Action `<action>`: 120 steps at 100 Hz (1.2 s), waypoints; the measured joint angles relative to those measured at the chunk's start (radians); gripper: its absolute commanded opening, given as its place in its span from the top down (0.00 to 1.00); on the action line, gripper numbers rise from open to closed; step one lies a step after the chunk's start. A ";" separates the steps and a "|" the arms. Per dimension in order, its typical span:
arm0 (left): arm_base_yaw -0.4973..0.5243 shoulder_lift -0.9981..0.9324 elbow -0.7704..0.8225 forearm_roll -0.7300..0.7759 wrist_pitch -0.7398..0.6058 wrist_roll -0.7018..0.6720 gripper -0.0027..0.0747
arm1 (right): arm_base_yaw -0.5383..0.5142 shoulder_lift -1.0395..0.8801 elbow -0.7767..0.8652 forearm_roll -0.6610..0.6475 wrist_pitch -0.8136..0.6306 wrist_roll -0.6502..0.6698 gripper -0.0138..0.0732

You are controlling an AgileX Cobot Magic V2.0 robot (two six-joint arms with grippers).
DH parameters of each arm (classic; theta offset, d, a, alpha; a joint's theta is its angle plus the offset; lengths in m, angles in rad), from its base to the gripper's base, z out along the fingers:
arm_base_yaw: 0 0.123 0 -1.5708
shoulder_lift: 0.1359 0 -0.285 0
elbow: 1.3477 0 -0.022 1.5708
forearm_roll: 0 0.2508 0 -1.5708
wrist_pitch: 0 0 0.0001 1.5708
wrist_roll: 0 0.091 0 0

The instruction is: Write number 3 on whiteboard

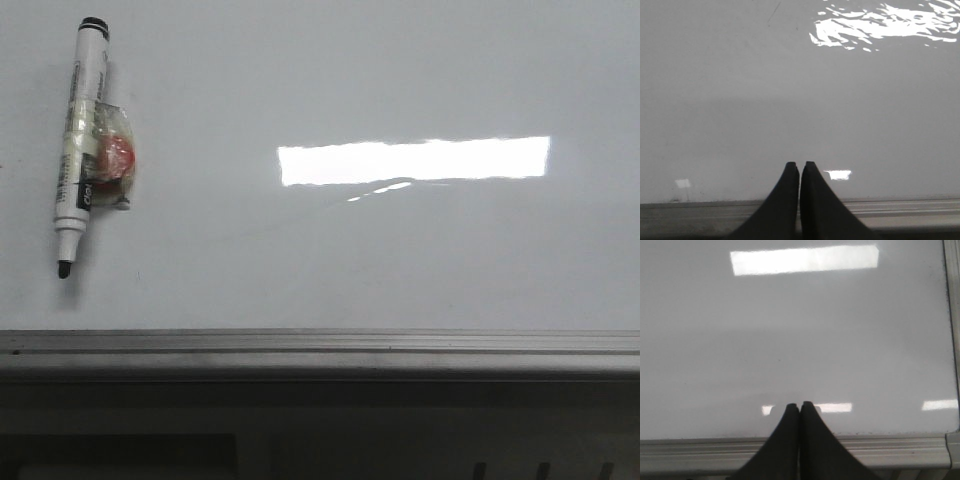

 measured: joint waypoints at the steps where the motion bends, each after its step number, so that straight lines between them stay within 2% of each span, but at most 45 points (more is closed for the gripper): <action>1: 0.000 0.000 0.000 0.000 0.000 0.000 0.99 | 0.000 0.000 0.000 0.000 0.000 0.000 0.92; 120: 0.000 0.000 0.000 0.002 -0.002 0.002 0.99 | 0.000 0.000 0.000 -0.013 0.000 0.004 0.92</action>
